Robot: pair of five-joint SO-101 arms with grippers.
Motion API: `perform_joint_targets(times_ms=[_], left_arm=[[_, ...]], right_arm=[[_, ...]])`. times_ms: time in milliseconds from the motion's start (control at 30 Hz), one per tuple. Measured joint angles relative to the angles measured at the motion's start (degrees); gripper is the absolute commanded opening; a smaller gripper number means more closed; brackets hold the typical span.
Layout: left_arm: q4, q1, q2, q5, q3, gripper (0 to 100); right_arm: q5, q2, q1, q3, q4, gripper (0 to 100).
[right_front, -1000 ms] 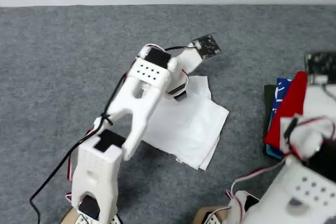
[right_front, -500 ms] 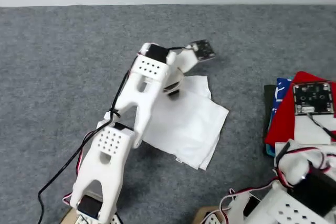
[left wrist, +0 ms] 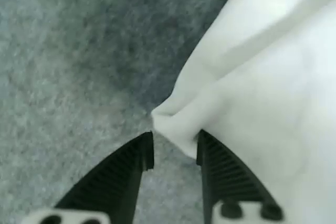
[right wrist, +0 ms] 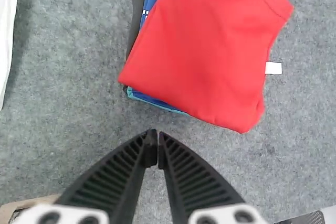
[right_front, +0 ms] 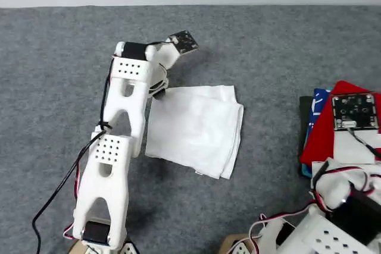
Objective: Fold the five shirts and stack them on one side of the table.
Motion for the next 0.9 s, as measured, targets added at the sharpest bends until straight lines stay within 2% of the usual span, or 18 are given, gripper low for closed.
perform_joint_targets(times_ms=[100, 267, 667, 900], left_arm=[[0.0, -0.7, 0.0, -0.2, 0.0, 7], [1.3, -0.1, 0.0, 0.0, -2.7, 11], [1.7, 14.9, -1.5, -0.2, -4.1, 13], [1.3, 12.7, 5.4, 0.0, -5.1, 13]], right_arm=[[0.0, 0.0, 0.0, 0.0, 0.0, 1.4], [0.0, 0.0, 0.0, 0.0, 0.0, 1.4], [0.0, -0.1, 0.0, 0.0, 0.0, 1.4], [0.0, -0.1, 0.0, 0.0, 0.0, 1.4]])
